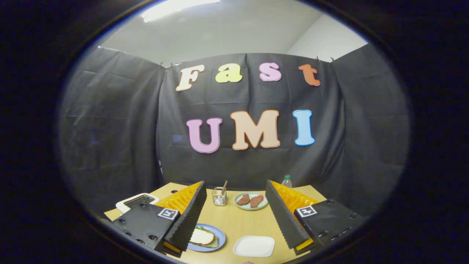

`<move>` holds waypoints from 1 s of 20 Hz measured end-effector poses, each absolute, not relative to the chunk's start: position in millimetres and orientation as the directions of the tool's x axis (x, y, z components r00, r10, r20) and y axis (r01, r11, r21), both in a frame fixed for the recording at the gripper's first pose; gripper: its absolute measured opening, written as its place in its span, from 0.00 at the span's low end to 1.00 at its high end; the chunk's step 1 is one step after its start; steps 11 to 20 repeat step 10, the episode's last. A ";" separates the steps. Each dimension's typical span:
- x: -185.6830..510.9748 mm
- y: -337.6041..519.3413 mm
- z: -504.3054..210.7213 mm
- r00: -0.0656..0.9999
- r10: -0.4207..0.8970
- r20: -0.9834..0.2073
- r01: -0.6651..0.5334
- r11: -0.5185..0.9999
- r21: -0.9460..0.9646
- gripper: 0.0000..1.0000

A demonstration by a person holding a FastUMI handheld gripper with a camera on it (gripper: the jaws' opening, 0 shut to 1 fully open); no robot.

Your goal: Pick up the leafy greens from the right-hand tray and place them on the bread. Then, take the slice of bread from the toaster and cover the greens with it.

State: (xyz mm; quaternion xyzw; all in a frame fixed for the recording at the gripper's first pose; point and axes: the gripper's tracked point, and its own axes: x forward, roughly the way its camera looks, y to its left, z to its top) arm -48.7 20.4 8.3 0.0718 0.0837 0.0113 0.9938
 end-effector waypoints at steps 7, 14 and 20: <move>-50.6 17.1 25.2 0.992 0.005 -0.128 0.010 0.993 0.114 1.00; -49.0 18.6 27.0 0.992 0.006 -0.126 0.008 0.993 0.117 1.00; -49.0 18.6 27.0 0.992 0.006 -0.126 0.008 0.993 0.117 1.00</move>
